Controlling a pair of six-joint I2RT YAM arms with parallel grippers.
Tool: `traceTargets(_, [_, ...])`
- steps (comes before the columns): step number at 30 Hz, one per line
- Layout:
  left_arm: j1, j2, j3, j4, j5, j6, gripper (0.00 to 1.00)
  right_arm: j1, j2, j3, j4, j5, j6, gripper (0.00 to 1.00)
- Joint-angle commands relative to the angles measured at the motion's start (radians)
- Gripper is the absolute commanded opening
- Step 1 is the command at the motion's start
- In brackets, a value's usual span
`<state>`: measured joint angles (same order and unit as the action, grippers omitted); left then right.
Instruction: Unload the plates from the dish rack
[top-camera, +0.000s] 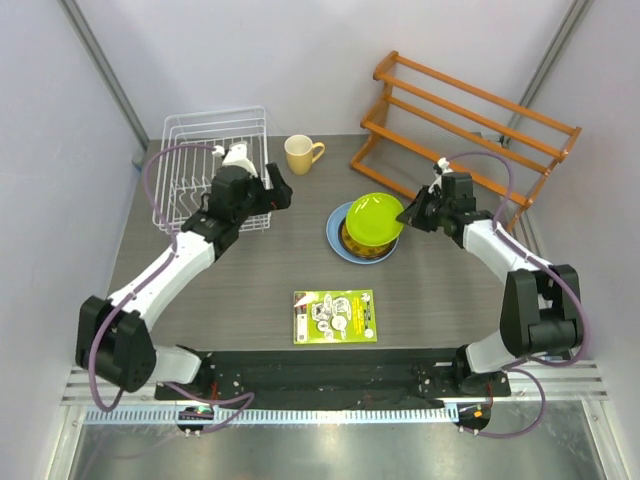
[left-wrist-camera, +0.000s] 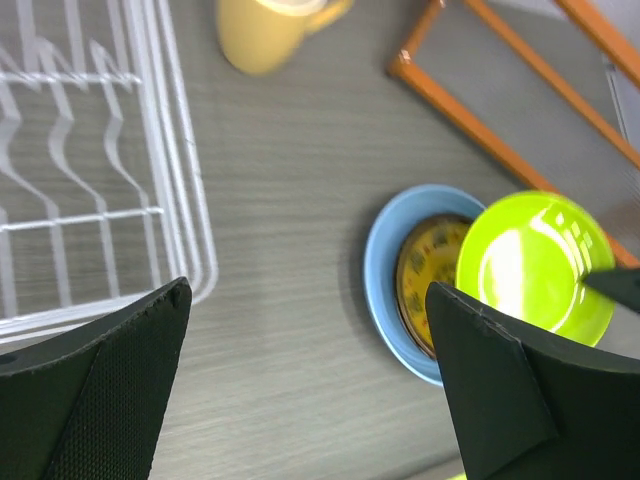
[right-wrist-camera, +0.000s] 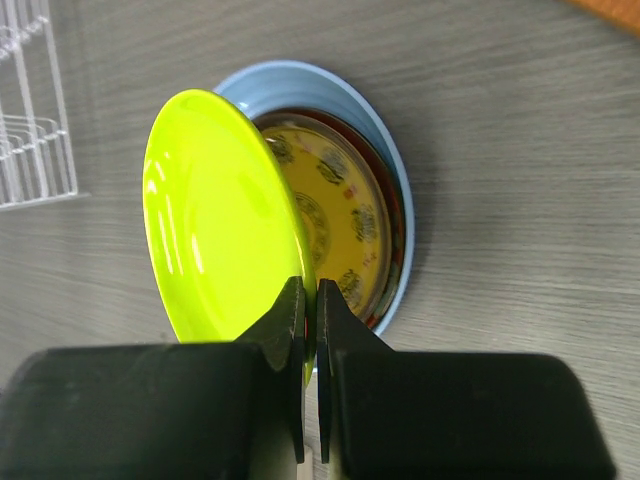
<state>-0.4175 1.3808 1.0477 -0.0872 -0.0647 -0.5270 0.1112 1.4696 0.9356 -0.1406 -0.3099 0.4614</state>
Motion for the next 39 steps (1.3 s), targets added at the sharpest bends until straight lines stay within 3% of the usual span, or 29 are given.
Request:
traceTargets(1, [0.000,-0.100,-0.028,-0.037,-0.182,0.085,0.99,-0.002,0.053,0.014,0.027,-0.017,-0.030,0.01])
traceTargets(15, [0.000,-0.226,-0.080,-0.048,-0.261,0.113,0.99,-0.002,0.228,0.071,0.099,-0.138,-0.030,0.06])
traceTargets(19, [0.000,-0.221,-0.078,-0.049,-0.254,0.110,0.99,-0.001,0.244,0.078,0.096,-0.149,-0.049,0.15])
traceTargets(25, [0.000,-0.218,-0.075,-0.055,-0.233,0.110,1.00,-0.001,0.209,0.066,0.084,-0.071,-0.076,0.60])
traceTargets(28, [0.000,-0.210,-0.063,-0.069,-0.236,0.108,0.99,-0.001,0.184,0.060,0.067,-0.028,-0.102,0.70])
traceTargets(39, [-0.001,-0.243,-0.071,-0.066,-0.332,0.110,0.99,-0.002,-0.053,0.045,-0.028,0.184,-0.139,0.75])
